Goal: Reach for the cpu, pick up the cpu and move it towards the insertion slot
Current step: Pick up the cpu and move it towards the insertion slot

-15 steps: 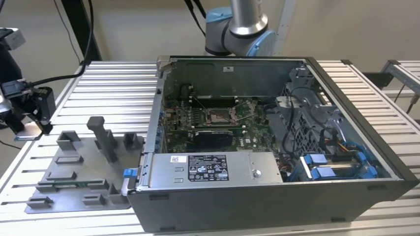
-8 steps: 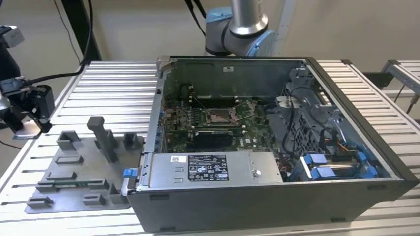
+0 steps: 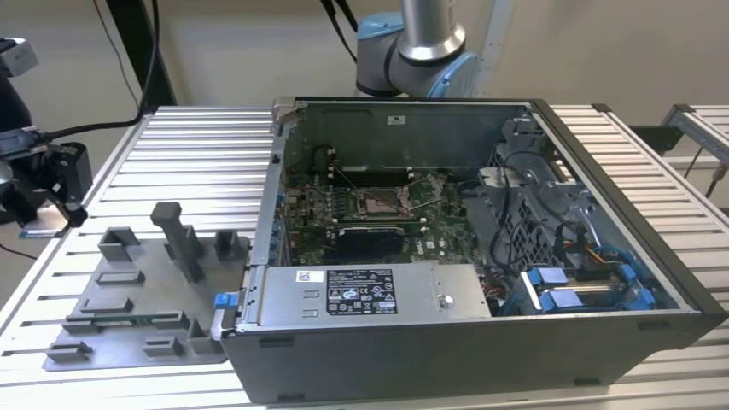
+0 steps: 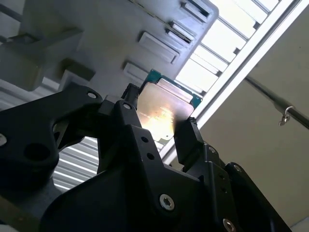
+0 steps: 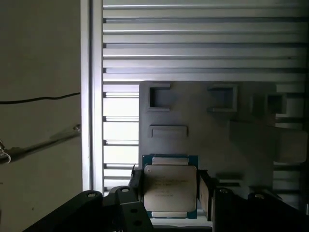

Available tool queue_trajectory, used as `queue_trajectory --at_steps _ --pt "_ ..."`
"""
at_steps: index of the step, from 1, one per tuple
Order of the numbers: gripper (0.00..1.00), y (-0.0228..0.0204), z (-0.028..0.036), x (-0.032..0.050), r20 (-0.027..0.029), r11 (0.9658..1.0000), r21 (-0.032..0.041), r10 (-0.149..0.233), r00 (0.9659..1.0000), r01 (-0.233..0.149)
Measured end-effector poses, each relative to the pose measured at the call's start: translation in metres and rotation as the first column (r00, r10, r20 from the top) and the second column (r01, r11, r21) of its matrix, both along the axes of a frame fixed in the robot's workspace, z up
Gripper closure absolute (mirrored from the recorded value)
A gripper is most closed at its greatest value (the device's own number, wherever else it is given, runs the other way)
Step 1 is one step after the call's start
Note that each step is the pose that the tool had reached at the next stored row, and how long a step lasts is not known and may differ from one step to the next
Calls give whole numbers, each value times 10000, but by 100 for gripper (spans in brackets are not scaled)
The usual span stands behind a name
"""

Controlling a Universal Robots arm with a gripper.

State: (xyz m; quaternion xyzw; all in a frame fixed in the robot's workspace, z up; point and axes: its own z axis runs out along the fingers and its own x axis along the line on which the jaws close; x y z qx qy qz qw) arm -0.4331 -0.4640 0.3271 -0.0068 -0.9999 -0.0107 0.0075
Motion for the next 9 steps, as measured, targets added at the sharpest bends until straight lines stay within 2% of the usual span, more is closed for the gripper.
queue_trajectory --at_steps 9 --pt "100 0 128 0 1 10000 1 -1 10000 1"
